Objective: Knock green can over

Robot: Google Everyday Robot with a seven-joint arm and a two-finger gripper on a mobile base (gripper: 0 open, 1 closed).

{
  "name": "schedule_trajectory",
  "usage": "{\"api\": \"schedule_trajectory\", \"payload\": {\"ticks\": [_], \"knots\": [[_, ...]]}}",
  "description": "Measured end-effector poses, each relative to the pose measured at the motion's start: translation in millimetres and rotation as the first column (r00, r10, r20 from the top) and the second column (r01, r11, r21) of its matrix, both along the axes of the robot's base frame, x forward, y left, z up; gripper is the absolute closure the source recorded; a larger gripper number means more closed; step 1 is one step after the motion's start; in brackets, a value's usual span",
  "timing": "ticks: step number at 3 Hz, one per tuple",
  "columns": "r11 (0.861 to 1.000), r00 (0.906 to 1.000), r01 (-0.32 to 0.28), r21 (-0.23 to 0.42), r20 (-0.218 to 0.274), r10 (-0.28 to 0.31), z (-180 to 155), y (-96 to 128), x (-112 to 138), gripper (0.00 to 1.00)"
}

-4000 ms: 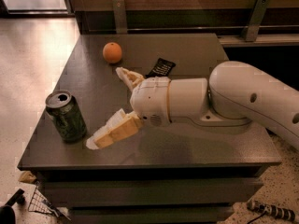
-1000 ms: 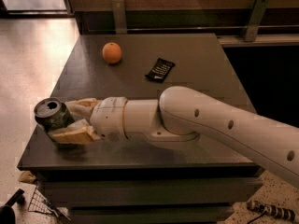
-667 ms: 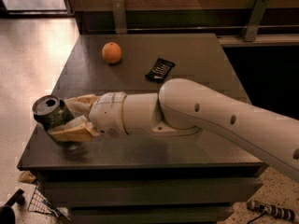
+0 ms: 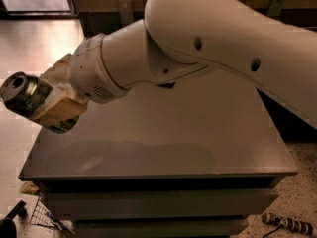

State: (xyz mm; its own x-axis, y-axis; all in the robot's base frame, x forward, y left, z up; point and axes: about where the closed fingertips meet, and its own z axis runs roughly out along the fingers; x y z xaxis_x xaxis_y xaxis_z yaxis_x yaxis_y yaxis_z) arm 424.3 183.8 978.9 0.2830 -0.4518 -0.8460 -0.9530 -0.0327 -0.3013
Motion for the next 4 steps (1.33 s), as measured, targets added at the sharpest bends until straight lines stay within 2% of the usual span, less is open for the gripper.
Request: {"api": "schedule_trajectory", "payload": {"ticks": [1, 2, 3, 4], "knots": [[0.992, 0.9994, 0.016, -0.123, 0.031, -0.013, 19, -2, 10, 1.0], [0.968, 0.9974, 0.069, -0.242, 0.038, -0.061, 19, -5, 21, 1.0], [0.922, 0.9877, 0.156, -0.355, 0.054, -0.146, 7, -15, 30, 1.0], [0.847, 0.968, 0.248, -0.47, 0.085, -0.236, -13, -29, 34, 1.0]]}}
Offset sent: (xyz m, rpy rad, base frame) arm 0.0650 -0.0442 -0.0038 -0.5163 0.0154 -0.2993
